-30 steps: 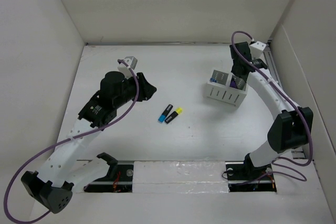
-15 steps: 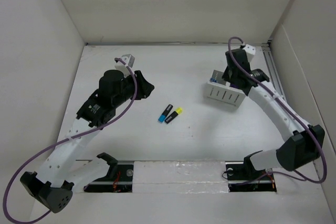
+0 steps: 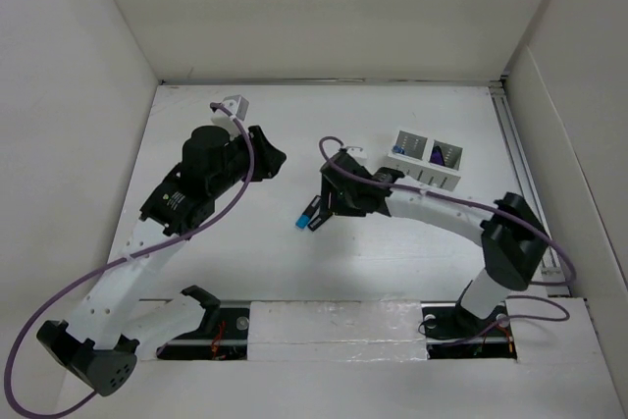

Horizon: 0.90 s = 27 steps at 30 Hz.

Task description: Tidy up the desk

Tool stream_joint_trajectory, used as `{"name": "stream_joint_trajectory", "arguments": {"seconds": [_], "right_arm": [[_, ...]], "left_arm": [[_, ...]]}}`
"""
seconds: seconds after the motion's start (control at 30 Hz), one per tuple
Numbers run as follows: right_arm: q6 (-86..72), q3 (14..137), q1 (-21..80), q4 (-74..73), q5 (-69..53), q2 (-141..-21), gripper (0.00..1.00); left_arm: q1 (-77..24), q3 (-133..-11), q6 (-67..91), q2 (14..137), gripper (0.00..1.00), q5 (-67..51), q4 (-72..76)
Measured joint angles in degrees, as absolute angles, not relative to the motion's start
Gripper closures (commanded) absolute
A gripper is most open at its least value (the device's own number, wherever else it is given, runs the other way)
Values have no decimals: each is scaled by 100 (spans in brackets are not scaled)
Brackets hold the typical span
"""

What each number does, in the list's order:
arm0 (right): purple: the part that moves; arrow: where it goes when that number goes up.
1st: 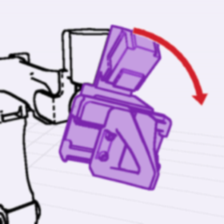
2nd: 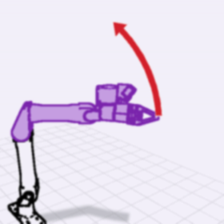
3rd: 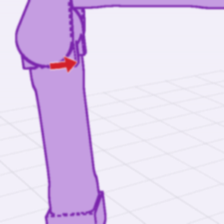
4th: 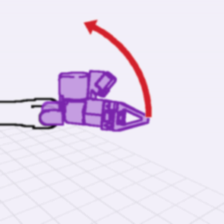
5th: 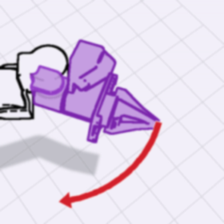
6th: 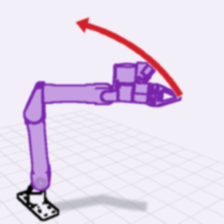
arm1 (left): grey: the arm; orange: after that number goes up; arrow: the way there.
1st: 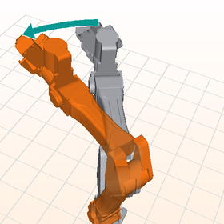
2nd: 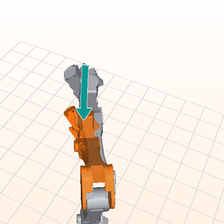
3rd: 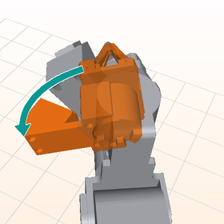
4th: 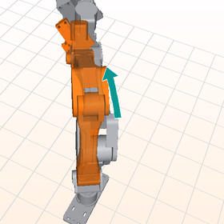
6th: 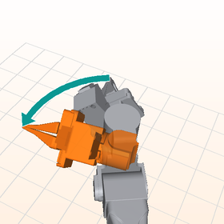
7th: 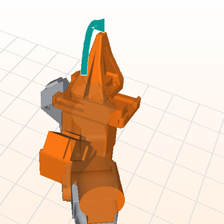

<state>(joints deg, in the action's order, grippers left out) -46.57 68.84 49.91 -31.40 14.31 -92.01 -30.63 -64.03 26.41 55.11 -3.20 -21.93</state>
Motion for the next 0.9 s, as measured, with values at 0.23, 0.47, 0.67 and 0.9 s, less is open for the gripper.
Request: {"name": "stream_joint_trajectory", "arguments": {"seconds": [0.23, 0.47, 0.67, 0.9], "right_arm": [[-5096, 7288, 5155, -3212, 1549, -10289, 31], [-5382, 7714, 5144, -3299, 1754, -10774, 33], [-5599, 7994, 5118, -3430, 1946, -11118, 38], [-5791, 7990, 5054, -3559, 2126, -11168, 44]], "left_arm": [[-3061, -6399, 2571, 5498, 65, -320, -2209], [-3061, -6294, 2475, 5450, 65, -432, -2200], [-3061, -6158, 2440, 5439, 66, -652, -2095], [-3063, -6130, 2403, 5321, 65, -661, -2088]]}}
